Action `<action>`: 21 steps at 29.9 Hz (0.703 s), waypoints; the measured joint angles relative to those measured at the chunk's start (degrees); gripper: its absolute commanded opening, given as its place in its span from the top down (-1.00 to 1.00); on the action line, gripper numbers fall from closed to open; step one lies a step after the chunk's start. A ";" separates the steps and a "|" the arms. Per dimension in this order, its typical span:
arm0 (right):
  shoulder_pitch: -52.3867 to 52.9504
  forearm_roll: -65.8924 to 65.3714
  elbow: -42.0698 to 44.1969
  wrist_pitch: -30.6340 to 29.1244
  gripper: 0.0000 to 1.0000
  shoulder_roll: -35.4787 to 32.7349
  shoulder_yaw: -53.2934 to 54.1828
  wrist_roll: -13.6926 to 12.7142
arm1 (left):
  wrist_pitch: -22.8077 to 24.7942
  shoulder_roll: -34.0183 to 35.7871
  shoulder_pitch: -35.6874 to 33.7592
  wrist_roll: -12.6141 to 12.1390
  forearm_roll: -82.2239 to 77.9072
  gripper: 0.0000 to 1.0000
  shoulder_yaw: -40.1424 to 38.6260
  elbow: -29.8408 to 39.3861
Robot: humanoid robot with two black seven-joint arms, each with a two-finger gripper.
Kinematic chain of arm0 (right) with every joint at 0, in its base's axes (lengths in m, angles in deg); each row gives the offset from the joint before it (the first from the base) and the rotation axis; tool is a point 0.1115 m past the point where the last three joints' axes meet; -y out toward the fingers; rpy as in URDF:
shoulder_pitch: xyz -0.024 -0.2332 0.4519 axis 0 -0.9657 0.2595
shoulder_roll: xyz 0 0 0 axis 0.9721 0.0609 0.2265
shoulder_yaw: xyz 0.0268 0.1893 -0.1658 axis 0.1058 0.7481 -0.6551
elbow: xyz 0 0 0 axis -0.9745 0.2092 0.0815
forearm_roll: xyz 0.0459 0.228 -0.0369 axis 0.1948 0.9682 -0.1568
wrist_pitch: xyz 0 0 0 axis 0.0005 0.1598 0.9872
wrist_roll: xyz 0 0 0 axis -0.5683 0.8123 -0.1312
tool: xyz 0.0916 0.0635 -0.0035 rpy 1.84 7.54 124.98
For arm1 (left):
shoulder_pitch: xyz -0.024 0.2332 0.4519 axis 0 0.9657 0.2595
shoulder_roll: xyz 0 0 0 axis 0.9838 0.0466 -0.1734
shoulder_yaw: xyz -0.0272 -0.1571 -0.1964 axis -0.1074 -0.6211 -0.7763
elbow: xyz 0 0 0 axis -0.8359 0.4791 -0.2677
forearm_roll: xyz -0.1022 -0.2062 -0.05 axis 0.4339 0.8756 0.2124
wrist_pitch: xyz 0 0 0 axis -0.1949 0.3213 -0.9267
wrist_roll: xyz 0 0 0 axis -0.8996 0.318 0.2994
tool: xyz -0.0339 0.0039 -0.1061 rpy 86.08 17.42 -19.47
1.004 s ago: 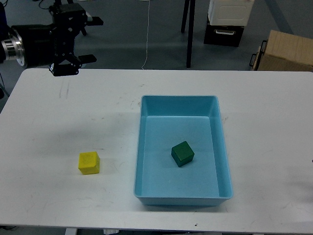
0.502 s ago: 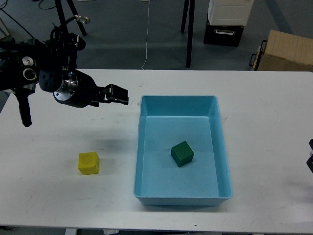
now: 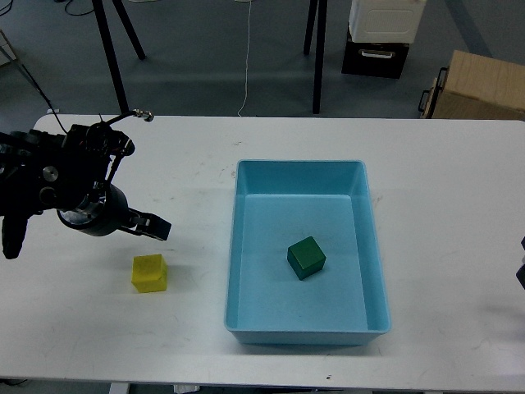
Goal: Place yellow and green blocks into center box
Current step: 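Swing the left gripper down onto the yellow cube and grasp it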
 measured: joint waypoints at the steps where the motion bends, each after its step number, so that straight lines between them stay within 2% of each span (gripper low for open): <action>1: -0.02 0.00 0.00 0.00 -1.00 0.00 0.00 0.00 | -0.01 0.39 0.91 0.00 -1.00 -0.99 -0.16 0.01; 13: -0.50 -0.03 0.00 0.00 -1.00 0.20 -0.09 0.00 | -0.01 1.98 4.09 0.24 4.05 -0.99 -5.37 1.37; 21: -0.69 -0.03 -0.10 0.00 -1.00 0.39 -0.15 0.00 | 0.00 1.95 8.77 -0.11 4.56 -0.99 -7.41 0.70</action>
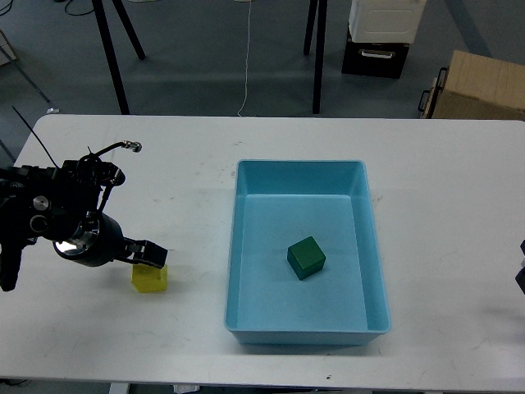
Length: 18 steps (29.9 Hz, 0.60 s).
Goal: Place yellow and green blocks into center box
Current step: 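Swing the left gripper down onto the yellow cube and grasp it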
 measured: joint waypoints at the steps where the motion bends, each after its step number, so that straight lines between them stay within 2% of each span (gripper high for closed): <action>1: 0.00 0.00 -0.03 0.00 -1.00 0.00 -0.07 0.00 | 0.00 0.01 0.27 -0.01 0.00 -0.99 -0.36 -0.06; 18: -0.09 -0.06 -0.02 0.00 -1.00 0.01 -0.30 0.00 | 0.00 -1.83 3.13 -0.03 0.00 -0.94 -2.61 -3.30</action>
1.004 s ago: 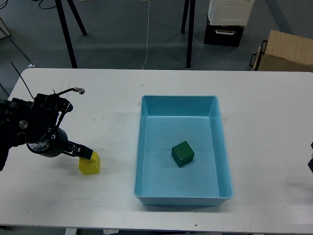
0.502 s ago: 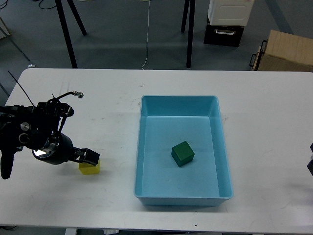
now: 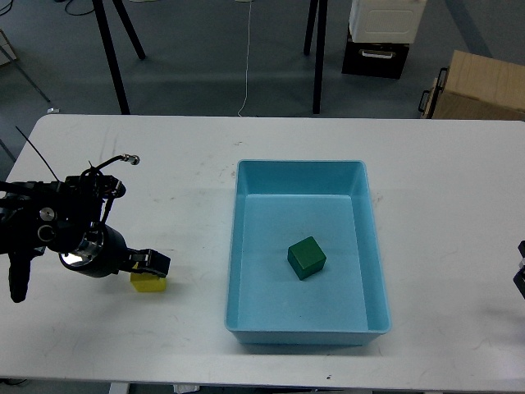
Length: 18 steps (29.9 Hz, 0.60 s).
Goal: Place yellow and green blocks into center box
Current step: 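Swing the left gripper down onto the yellow cube and grasp it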
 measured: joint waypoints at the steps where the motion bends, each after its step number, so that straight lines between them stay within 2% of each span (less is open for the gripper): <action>1: 0.00 0.00 0.01 0.00 -1.00 0.00 0.00 0.00 | 0.00 -0.27 0.11 0.05 -0.04 -0.90 -0.13 -0.20; 4: 0.00 0.00 0.02 0.00 -1.00 0.00 0.07 0.00 | 0.00 -0.92 0.23 0.30 -0.15 -0.67 -0.24 -0.51; 5: 0.00 0.00 0.03 0.00 -1.00 0.00 0.13 0.00 | 0.00 -1.06 0.24 0.41 -0.21 -0.53 -0.25 -0.57; 8: 0.00 0.00 0.03 0.00 -1.00 0.00 0.24 0.00 | 0.00 -1.19 0.26 0.75 -0.34 -0.05 -0.26 -0.63; 9: -0.01 0.00 0.03 0.00 -1.00 0.00 0.25 0.00 | 0.00 -1.20 0.26 0.80 -0.38 0.25 -0.26 -0.62; 10: -0.04 0.00 0.03 0.00 -1.00 0.00 0.26 0.00 | 0.00 -1.21 0.26 0.80 -0.41 0.40 -0.26 -0.58; 13: -0.08 0.00 0.03 0.00 -1.00 0.00 0.26 -0.01 | 0.00 -1.21 0.26 0.15 -0.51 0.54 -0.31 -0.42; 17: -0.09 0.00 0.03 0.00 -1.00 0.00 0.27 -0.03 | -0.01 -1.16 0.23 -1.95 -0.79 0.57 -0.38 -0.30; 18: -0.09 0.00 0.03 0.00 -1.00 0.00 0.27 -0.03 | 0.00 -1.10 0.20 -2.22 -0.99 0.74 -0.40 -0.24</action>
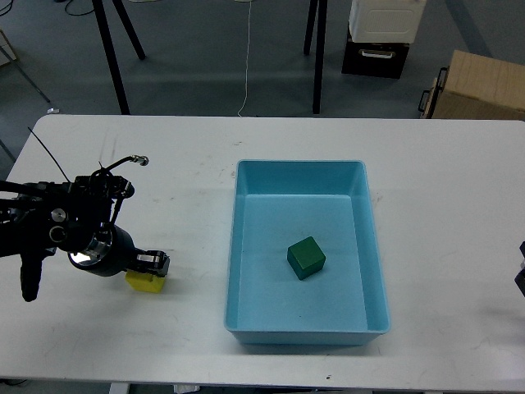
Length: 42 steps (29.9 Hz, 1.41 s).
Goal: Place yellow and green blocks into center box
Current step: 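Swing the left gripper down onto the yellow cube and grasp it, then carry the yellow cube over the bin and lower it onto the green cube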
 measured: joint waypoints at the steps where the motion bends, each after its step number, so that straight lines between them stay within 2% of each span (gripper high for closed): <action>1: -0.01 0.00 0.00 0.00 -1.00 0.00 0.00 0.00 | 0.01 0.08 -0.04 -0.19 -0.26 0.94 -0.10 0.10; 7: -0.08 0.00 0.00 0.00 -1.00 0.00 0.05 0.03 | 0.01 0.50 -2.35 -0.33 -0.84 0.96 -2.36 0.54; 13: -0.50 0.00 -0.06 0.00 -1.00 0.00 0.15 0.04 | 0.02 -0.96 -11.46 0.13 1.78 0.95 -2.82 1.58; 18: -0.98 0.01 -0.22 0.00 -1.00 0.00 0.17 -0.01 | 0.01 -7.70 -20.03 0.31 8.68 0.94 -2.24 1.63; 22: -1.00 -0.04 -0.44 0.00 -1.00 -0.11 0.20 -0.19 | 0.02 -15.91 -23.34 0.55 10.17 0.93 -1.44 0.28; 32: -0.96 -1.29 -0.01 0.00 -1.00 -0.13 0.14 -0.23 | 0.00 -32.72 -24.16 0.95 12.67 0.91 -0.90 -7.19; 36: -0.61 -1.57 0.21 0.00 -1.00 -0.09 0.04 -0.23 | 0.00 -35.95 -22.42 1.02 12.94 0.90 -0.90 -10.30; 42: -0.31 -1.66 1.55 0.00 -1.00 -0.09 -0.01 -0.23 | 0.00 -36.49 -19.34 1.00 13.02 0.89 -0.92 -15.30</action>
